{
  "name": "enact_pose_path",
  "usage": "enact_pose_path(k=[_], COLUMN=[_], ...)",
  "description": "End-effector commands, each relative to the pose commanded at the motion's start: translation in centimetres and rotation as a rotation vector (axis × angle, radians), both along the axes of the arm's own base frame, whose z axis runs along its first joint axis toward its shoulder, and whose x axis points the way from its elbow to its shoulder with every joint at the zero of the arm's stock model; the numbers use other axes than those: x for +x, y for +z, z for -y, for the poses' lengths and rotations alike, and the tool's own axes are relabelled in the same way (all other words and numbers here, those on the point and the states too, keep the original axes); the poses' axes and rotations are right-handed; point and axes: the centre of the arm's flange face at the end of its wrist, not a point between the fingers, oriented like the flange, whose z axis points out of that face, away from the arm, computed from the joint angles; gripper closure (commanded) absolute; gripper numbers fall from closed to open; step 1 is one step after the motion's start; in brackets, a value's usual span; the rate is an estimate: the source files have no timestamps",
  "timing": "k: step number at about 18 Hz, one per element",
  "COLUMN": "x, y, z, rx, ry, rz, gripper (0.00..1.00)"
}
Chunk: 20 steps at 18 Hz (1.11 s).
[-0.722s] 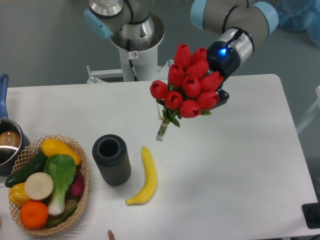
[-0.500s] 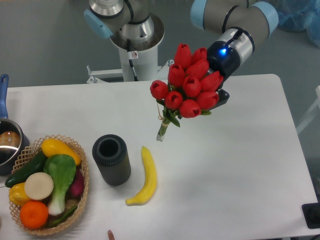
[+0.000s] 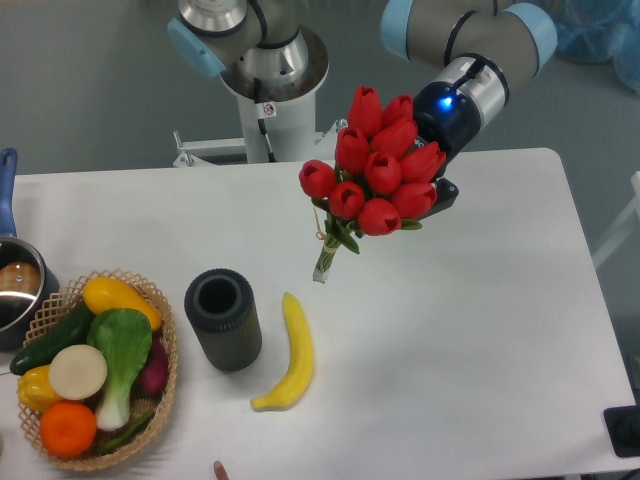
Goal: Place the flowers on the table
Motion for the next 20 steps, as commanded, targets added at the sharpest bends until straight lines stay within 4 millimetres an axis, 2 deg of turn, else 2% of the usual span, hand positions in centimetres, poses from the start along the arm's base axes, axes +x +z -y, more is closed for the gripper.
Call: enact_pose_path(k=[5, 6, 14, 17, 20], x=[0.4, 1.0, 1.4, 0.8, -0.1], y=[-0.3, 0.0, 1.5, -0.1, -0.9], z=[-0.7, -0.9, 0.0, 0.7, 0.8], rx=[-0.093, -0.118, -0.323, -0.485, -0.541], ry=[0.013, 0.013, 0.097, 0.148, 0.162], rz=[-0.051, -0.071, -0.224, -0.299, -0.337], gripper=[0.55, 0.55, 0.55, 0.56, 0.57])
